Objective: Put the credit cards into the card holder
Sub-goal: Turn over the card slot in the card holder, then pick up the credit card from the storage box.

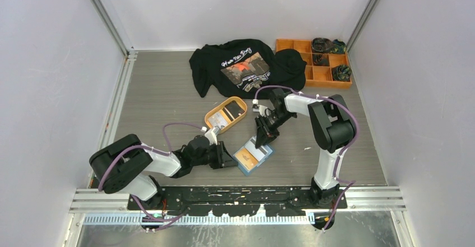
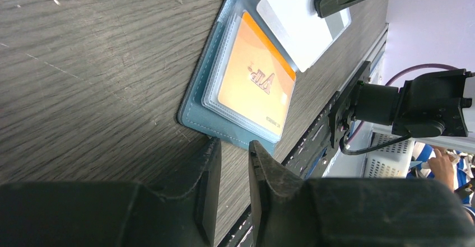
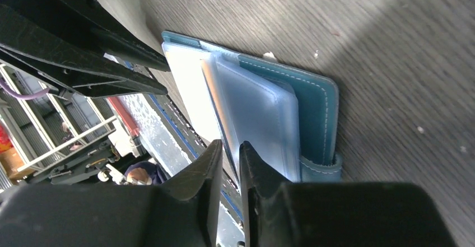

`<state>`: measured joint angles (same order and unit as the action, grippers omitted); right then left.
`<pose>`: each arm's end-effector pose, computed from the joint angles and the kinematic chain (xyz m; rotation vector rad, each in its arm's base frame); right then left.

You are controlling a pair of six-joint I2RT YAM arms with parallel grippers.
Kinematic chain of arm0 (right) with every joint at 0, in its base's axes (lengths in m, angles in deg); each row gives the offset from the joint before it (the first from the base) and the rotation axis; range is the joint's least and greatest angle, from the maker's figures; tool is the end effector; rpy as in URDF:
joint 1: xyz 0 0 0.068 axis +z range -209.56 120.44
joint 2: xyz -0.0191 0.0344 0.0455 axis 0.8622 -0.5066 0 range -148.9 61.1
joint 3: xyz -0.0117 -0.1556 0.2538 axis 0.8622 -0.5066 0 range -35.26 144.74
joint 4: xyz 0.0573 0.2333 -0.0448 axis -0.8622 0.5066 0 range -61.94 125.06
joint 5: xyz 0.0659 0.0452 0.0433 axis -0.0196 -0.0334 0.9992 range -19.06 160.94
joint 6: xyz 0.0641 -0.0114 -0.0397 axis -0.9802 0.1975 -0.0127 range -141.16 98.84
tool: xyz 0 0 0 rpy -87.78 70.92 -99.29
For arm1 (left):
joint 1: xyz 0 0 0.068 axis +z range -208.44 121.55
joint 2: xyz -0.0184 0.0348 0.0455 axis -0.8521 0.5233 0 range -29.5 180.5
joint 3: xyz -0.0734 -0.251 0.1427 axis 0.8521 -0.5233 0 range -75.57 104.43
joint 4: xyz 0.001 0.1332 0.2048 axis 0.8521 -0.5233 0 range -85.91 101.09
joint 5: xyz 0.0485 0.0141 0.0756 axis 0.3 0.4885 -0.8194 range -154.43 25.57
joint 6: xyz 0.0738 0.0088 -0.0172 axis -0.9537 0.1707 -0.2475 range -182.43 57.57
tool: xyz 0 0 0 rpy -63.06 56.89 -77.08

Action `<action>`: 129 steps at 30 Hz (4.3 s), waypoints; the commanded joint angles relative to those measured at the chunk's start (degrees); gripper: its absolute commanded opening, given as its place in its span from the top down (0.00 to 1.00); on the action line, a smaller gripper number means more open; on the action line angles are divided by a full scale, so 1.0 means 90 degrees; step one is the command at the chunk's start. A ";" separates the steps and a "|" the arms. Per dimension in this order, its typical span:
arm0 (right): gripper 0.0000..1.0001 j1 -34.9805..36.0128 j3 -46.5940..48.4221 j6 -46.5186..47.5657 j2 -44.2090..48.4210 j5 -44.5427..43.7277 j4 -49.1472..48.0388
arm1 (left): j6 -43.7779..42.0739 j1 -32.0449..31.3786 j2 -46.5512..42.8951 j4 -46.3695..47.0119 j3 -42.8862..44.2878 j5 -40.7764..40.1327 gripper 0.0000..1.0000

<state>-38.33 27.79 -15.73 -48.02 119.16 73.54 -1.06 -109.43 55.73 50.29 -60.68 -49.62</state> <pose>0.2736 0.1580 0.1488 0.6177 -2.6786 -1.2135 0.1417 -0.2010 0.1385 -0.0427 2.4495 -1.3217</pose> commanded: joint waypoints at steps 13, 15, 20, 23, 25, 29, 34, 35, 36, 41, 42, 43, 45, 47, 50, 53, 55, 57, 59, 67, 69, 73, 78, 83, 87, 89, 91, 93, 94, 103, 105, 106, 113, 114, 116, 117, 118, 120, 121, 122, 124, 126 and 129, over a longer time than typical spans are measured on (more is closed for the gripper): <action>0.89 -0.0096 -0.0055 -0.0043 0.0555 -0.0675 -0.0363 | -0.0110 -0.0012 -0.1041 -0.0641 0.0070 -0.0334 0.67; 0.89 -0.0094 -0.0085 -0.0044 0.0653 -0.0720 -0.0416 | -0.0126 -0.0001 -0.1261 -0.0826 0.0037 -0.0410 0.67; 0.89 -0.0045 -0.0158 -0.0001 0.0942 -0.1004 -0.0572 | -0.0162 -0.0005 -0.1641 -0.1122 -0.0012 -0.0552 0.67; 0.88 0.0064 -0.0169 0.0035 0.1201 -0.1290 -0.0640 | -0.0167 -0.0009 -0.1688 -0.1180 -0.0014 -0.0601 0.67; 0.88 0.0167 -0.0174 0.0072 0.1385 -0.1591 -0.0677 | -0.0172 -0.0009 -0.1606 -0.1159 -0.0014 -0.0622 0.69; 0.87 0.0532 -0.0179 0.0150 0.1743 -0.2438 -0.0787 | -0.0143 -0.0012 -0.1370 -0.0952 0.0000 -0.0575 0.69; 0.84 0.1205 -0.0114 0.0261 0.1843 -0.3354 -0.0836 | -0.0097 -0.0013 -0.1124 -0.0718 0.0006 -0.0502 0.69; 0.84 0.1287 -0.0101 0.0286 0.1831 -0.3472 -0.0826 | -0.0095 -0.0013 -0.1111 -0.0714 0.0005 -0.0503 0.69; 0.83 0.1335 -0.0092 0.0302 0.1812 -0.3531 -0.0819 | -0.0090 -0.0012 -0.1102 -0.0713 0.0005 -0.0503 0.69; 0.81 0.1429 -0.0072 0.0280 0.1849 -0.3297 -0.0749 | -0.0091 -0.0009 -0.1126 -0.0713 -0.0010 -0.0532 0.69; 0.80 0.1447 -0.0067 0.0276 0.1867 -0.3183 -0.0739 | -0.0092 -0.0009 -0.1125 -0.0719 -0.0005 -0.0532 0.69; 0.78 0.1449 -0.0065 0.0271 0.1900 -0.3060 -0.0721 | -0.0095 -0.0009 -0.1124 -0.0714 -0.0005 -0.0532 0.68; 0.75 0.1472 -0.0062 0.0266 0.1937 -0.2754 -0.0691 | -0.0096 -0.0012 -0.1132 -0.0718 -0.0005 -0.0525 0.68; 0.71 0.1482 -0.0057 0.0256 0.1961 -0.2457 -0.0656 | -0.0090 -0.0008 -0.1151 -0.0719 -0.0013 -0.0522 0.68; 0.67 0.1486 -0.0052 0.0271 0.1954 -0.2140 -0.0612 | -0.0092 -0.0009 -0.1206 -0.0750 -0.0016 -0.0522 0.68; 0.66 0.1507 -0.0045 0.0285 0.1927 -0.1806 -0.0573 | -0.0111 -0.0010 -0.1313 -0.0801 -0.0024 -0.0537 0.68; 0.65 0.1527 -0.0044 0.0294 0.1889 -0.1645 -0.0550 | -0.0144 -0.0009 -0.1438 -0.0935 -0.0024 -0.0564 0.68; 0.64 0.1522 -0.0042 0.0280 0.1816 -0.1464 -0.0541 | -0.0189 -0.0009 -0.1613 -0.1123 -0.0024 -0.0601 0.68; 0.64 0.1520 -0.0028 0.0280 0.1736 -0.1286 -0.0532 | -0.0237 -0.0009 -0.1836 -0.1333 -0.0024 -0.0678 0.67; 0.64 0.1490 0.0155 0.0500 0.1770 -0.0930 -0.0308 | -0.0460 -0.0009 -0.2767 -0.1953 -0.0125 -0.0998 0.65; 0.64 0.1442 0.0304 0.0748 0.1987 -0.0908 -0.0113 | -0.0588 -0.0008 -0.2941 -0.1963 -0.0141 -0.1057 0.62; 0.62 0.1407 0.0445 0.1437 0.2825 -0.1324 0.0102 | -0.0971 0.0015 -0.3432 -0.2193 -0.0090 -0.1362 0.45; 0.23 0.1404 0.0192 0.2147 0.4270 -0.2805 -0.0835 | -0.1420 0.0075 -0.4394 -0.2870 0.0098 -0.2132 0.26; 0.01 0.0925 0.0024 0.1288 0.4734 -0.2470 -0.2354 | -0.1748 0.0232 -0.5206 -0.3346 0.0496 -0.2668 0.15; 0.01 0.0680 0.0820 0.0536 0.3925 -0.1039 -0.2282 | -0.1953 0.0662 -0.4980 -0.3372 0.0952 -0.2572 0.14; 0.01 0.0683 0.1140 0.0189 0.3469 -0.0726 -0.2398 | -0.1925 0.0930 -0.4600 -0.3299 0.1158 -0.2264 0.15; 0.03 0.0686 0.1501 -0.0153 0.2938 -0.0566 -0.2373 | -0.1872 0.1120 -0.4187 -0.3082 0.1251 -0.2037 0.17; 0.07 0.0687 0.1934 -0.0373 0.2354 -0.0475 -0.2129 | -0.1888 0.1205 -0.3860 -0.2843 0.1257 -0.2007 0.22; 0.09 0.0684 0.2125 -0.0502 0.2054 -0.0412 -0.1992 | -0.1937 0.1212 -0.3724 -0.2789 0.1263 -0.2081 0.24; 0.39 0.0909 0.3743 -0.1554 -0.0329 -0.0503 -0.1166 | -0.1233 0.1469 -0.3397 -0.3601 0.1416 -0.3209 0.39; 0.42 0.0966 0.3986 -0.1663 -0.0650 -0.0578 -0.1139 | -0.1034 0.1564 -0.3300 -0.3953 0.1511 -0.3336 0.41; 0.43 0.0982 0.4089 -0.1704 -0.0780 -0.0594 -0.1123 | -0.0999 0.1614 -0.3248 -0.3963 0.1513 -0.3320 0.41; 0.52 0.1055 0.4592 -0.1806 -0.1552 -0.0844 -0.0840 | -0.0386 0.1927 -0.2537 -0.3897 0.1558 -0.3222 0.44; 0.53 0.1081 0.4640 -0.1772 -0.1647 -0.0867 -0.0803 | -0.0329 0.1959 -0.2429 -0.3790 0.1546 -0.3172 0.45; 0.54 0.1129 0.4716 -0.1743 -0.1773 -0.0912 -0.0701 | -0.0291 0.2020 -0.2214 -0.3562 0.1546 -0.3002 0.47; 0.55 0.1166 0.4736 -0.1729 -0.1831 -0.0909 -0.0673 | -0.0277 0.2038 -0.2082 -0.3552 0.1595 -0.2920 0.47; 0.55 0.1198 0.4749 -0.1727 -0.1889 -0.0928 -0.0642 | -0.0275 0.2054 -0.1967 -0.3563 0.1653 -0.2845 0.47; 0.55 0.1273 0.4816 -0.1686 -0.2007 -0.1016 -0.0559 | -0.0269 0.2062 -0.1739 -0.3525 0.1726 -0.2707 0.49; 0.55 0.1289 0.4857 -0.1664 -0.2060 -0.1087 -0.0527 | -0.0274 0.2061 -0.1645 -0.3453 0.1733 -0.2618 0.51; 0.55 0.1304 0.4894 -0.1659 -0.2114 -0.1142 -0.0506 | -0.0275 0.2061 -0.1562 -0.3382 0.1735 -0.2562 0.51; 0.55 0.1326 0.4974 -0.1644 -0.2223 -0.1232 -0.0428 | -0.0294 0.2068 -0.1441 -0.3287 0.1725 -0.2492 0.55; 0.55 0.1346 0.5027 -0.1629 -0.2300 -0.1308 -0.0360 | -0.0304 0.2081 -0.1458 -0.3375 0.1733 -0.2521 0.57; 0.55 0.1368 0.5099 -0.1619 -0.2386 -0.1437 -0.0349 | -0.0279 0.2102 -0.1580 -0.3542 0.1747 -0.2605 0.57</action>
<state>-26.57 70.23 -30.66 -69.50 107.97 69.56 -4.08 -90.98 42.92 16.79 -47.30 -72.81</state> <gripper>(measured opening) 0.449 0.433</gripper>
